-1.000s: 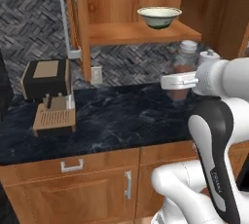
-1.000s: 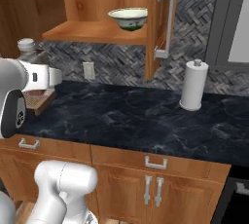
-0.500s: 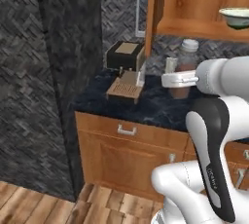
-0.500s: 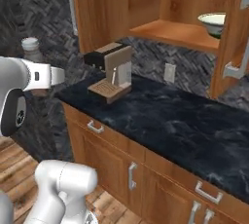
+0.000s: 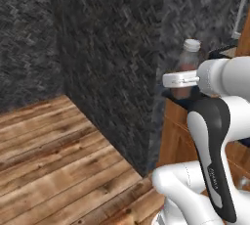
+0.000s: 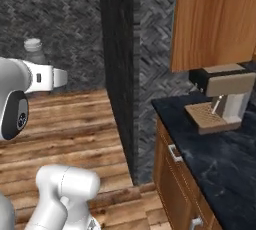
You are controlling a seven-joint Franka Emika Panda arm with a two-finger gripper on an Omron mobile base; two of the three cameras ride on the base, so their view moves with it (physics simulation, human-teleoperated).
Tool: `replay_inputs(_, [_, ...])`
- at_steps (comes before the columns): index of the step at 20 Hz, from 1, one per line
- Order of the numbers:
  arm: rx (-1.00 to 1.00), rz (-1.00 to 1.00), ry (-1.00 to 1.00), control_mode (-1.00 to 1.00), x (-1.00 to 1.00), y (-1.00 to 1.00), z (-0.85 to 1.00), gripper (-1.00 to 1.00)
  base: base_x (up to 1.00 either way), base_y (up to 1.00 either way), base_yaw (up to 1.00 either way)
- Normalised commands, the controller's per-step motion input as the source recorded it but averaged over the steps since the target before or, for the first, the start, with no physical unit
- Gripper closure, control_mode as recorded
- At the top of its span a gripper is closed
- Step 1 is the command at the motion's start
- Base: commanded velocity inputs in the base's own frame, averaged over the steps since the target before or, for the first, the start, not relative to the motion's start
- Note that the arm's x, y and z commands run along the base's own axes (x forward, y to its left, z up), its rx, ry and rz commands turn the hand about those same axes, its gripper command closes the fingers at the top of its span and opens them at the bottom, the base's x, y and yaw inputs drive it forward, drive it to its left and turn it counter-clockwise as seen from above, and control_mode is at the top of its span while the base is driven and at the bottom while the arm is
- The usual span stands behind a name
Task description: Take the cinnamon bottle from the cabinet and place it on the dining table, next to the plate with the cupcake. Then take the chocolate from the dining counter and place it on the cupcake plate.
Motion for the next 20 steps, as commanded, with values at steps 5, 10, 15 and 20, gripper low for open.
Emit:
replay_inputs(5, [0.00,0.00,0.00,1.00,0.00,0.00,0.00,1.00,-0.04,0.00,1.00])
replay_inputs(10, [0.00,0.00,0.00,1.00,0.00,0.00,0.00,1.00,-0.04,0.00,1.00])
replay_inputs(15, [0.00,0.00,0.00,1.00,0.00,0.00,0.00,1.00,-0.01,0.00,1.00])
replay_inputs(20, [0.00,0.00,0.00,1.00,0.00,0.00,0.00,1.00,0.36,-0.24,0.51])
